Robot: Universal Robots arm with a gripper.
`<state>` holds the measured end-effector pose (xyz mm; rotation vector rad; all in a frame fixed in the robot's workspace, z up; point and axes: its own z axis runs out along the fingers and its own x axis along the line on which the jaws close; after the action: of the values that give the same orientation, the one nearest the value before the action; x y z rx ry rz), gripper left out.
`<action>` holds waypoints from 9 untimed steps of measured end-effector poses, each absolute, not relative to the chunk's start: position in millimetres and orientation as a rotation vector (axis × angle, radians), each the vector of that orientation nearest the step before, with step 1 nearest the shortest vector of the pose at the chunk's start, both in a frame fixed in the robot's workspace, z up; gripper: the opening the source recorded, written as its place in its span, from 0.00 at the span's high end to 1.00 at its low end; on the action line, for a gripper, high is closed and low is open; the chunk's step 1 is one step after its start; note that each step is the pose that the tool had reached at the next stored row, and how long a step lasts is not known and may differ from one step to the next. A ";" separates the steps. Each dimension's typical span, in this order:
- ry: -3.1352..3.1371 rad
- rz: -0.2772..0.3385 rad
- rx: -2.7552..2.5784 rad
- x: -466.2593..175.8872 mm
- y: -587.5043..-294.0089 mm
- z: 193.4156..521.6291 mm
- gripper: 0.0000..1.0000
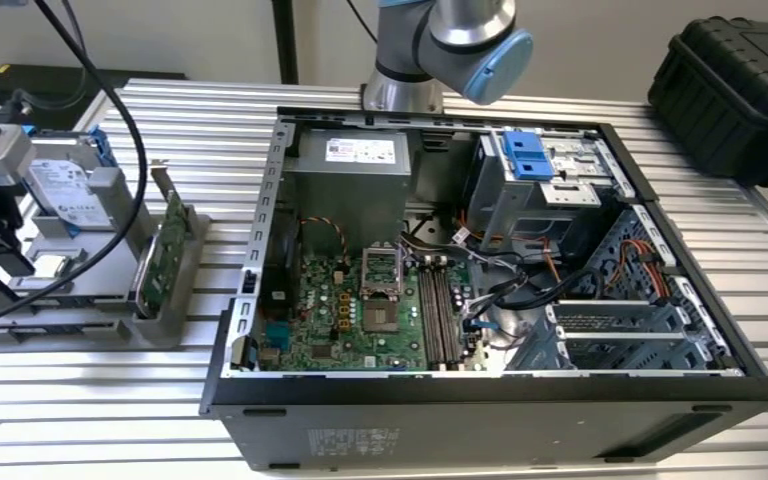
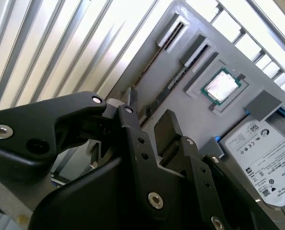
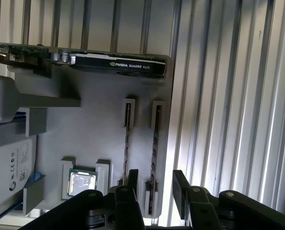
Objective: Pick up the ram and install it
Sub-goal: 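Pick up the ram and move it above insertion slot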
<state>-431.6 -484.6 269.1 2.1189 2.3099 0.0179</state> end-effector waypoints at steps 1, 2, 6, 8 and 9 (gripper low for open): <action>2.310 0.018 2.119 -431.6 -484.6 268.8 0.00; 2.310 0.018 2.119 -431.6 -484.5 268.5 0.00; 2.310 0.018 2.119 -431.6 -484.6 266.7 0.00; 2.310 0.018 2.119 -431.6 -484.5 265.6 0.00; 2.310 0.018 2.119 -431.6 -484.5 265.1 0.00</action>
<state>-431.6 -484.5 265.1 2.1189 2.3099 0.0180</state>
